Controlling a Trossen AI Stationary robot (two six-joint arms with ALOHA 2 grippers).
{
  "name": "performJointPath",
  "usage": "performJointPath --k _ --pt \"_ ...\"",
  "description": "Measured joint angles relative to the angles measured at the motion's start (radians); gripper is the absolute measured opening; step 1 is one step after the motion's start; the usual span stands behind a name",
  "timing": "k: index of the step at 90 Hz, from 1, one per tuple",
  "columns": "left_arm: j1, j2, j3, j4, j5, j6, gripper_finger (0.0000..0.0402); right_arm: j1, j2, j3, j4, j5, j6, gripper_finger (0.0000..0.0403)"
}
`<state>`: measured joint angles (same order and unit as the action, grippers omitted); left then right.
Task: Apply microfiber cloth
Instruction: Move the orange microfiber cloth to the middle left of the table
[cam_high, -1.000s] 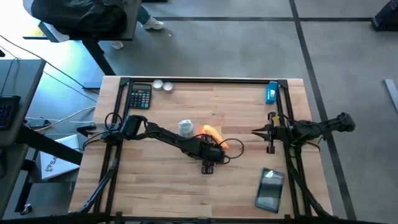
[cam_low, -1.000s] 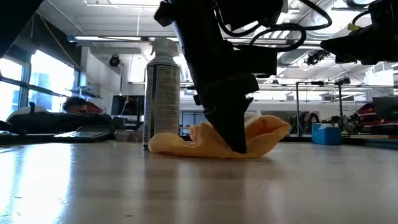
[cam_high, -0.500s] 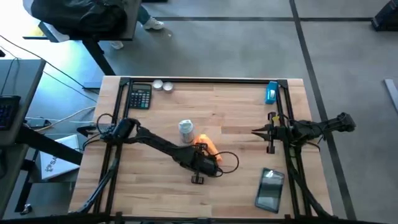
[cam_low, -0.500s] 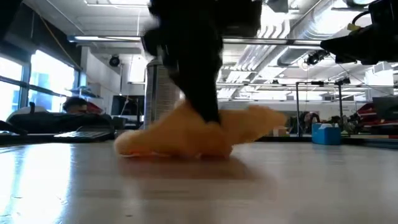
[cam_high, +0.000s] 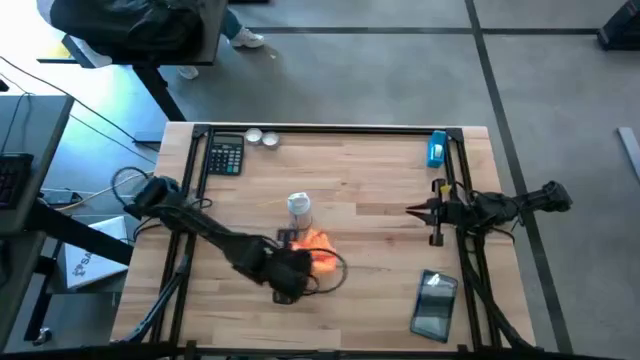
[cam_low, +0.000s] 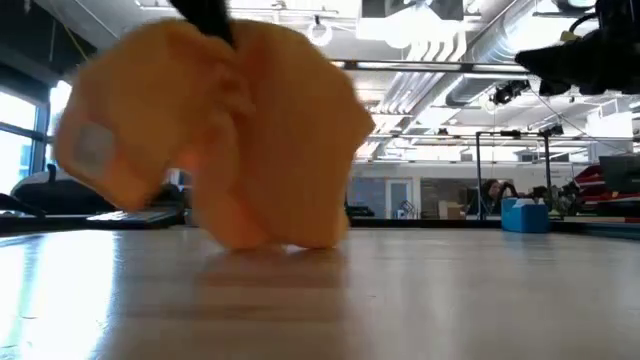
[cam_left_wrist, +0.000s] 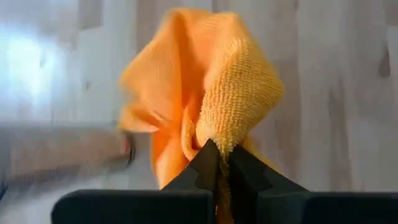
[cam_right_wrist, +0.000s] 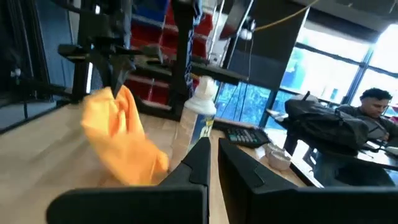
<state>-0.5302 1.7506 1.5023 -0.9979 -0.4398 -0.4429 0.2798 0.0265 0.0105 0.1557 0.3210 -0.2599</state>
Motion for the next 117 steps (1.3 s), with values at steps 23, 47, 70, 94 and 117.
performJointPath --k 23,47,70,94,117 --pt "-0.071 -0.263 -0.293 -0.036 -0.067 -0.301 0.0 0.0 0.0 0.0 0.096 -0.007 0.293 0.0" --pt "-0.128 -0.38 -0.553 -0.028 -0.071 -0.588 0.0003 0.0 0.0 0.0 0.268 -0.044 0.313 0.0" --pt "-0.128 -0.375 -0.68 -0.028 -0.033 -0.797 0.0044 -0.004 0.014 0.013 0.424 -0.043 0.342 0.0" --pt "-0.124 -0.375 -0.704 -0.06 0.034 -0.907 0.013 0.021 0.297 0.116 0.325 -0.003 0.479 0.0" --pt "-0.123 -0.377 -0.688 -0.181 0.431 -0.854 0.0178 0.087 0.618 0.52 -0.213 -0.014 0.684 0.0"
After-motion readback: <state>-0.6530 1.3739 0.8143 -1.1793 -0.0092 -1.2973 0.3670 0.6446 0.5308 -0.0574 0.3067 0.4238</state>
